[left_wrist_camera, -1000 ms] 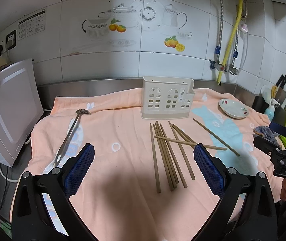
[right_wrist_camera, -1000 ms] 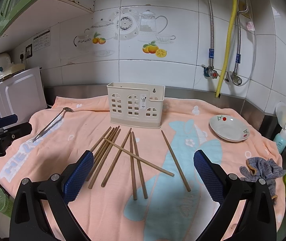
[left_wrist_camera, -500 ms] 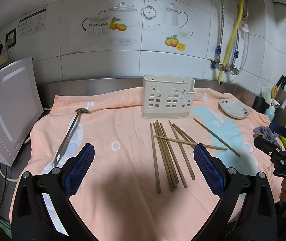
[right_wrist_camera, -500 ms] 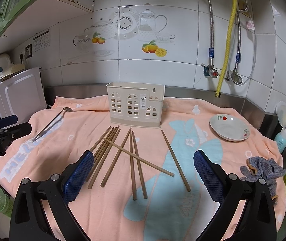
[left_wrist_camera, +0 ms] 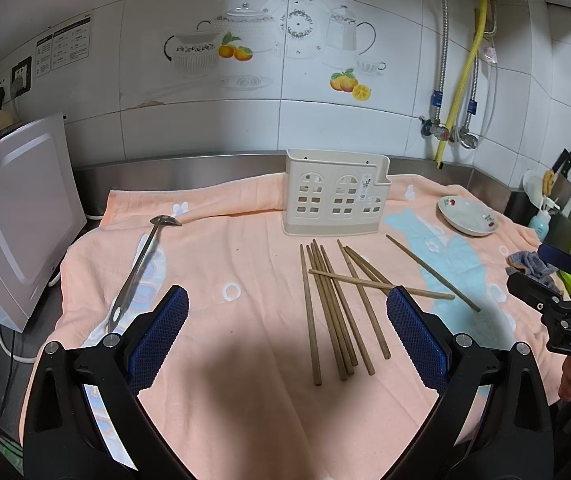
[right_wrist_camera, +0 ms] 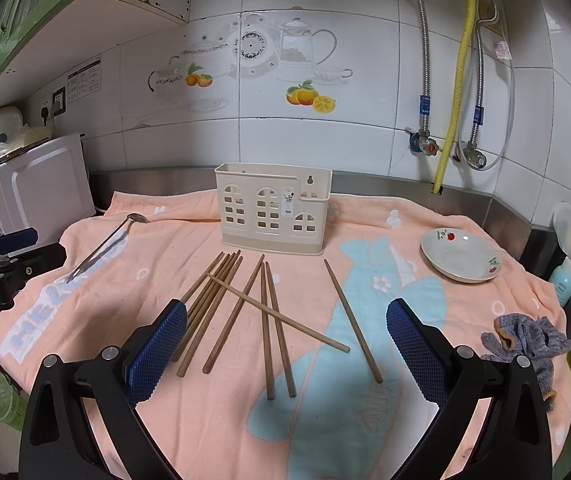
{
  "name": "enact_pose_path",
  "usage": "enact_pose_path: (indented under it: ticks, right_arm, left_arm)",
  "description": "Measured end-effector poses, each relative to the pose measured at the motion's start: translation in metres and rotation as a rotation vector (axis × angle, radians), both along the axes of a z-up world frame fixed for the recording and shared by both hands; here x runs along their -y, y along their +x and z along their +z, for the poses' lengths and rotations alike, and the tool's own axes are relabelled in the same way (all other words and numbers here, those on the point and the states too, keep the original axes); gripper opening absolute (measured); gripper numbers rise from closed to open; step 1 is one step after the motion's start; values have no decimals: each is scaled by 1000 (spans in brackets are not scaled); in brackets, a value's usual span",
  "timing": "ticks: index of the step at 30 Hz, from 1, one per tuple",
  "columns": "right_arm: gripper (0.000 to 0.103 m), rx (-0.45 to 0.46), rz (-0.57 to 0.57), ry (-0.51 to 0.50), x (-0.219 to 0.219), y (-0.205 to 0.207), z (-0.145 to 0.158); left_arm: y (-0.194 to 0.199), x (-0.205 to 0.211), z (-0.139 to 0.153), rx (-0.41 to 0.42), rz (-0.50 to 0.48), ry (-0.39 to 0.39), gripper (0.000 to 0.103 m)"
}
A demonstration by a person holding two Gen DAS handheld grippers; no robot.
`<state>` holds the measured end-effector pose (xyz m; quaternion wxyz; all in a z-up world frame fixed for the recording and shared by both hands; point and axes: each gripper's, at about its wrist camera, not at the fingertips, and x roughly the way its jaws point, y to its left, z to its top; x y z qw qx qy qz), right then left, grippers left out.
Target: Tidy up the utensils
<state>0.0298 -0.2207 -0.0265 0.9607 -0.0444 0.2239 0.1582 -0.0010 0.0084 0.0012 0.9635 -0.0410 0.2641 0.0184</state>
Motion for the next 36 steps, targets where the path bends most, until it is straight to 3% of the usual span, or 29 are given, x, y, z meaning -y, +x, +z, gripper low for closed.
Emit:
enact_pose_path:
  ticks: [18,36]
  right_arm:
    - [97,-1,5,-6,-5,1,-3]
    - [96,-42,145,-54,4,16,-20]
  left_arm:
    - [5,0,-2,-9,2,-3,98]
    - [15,-3,-14,-46,8,-24,98]
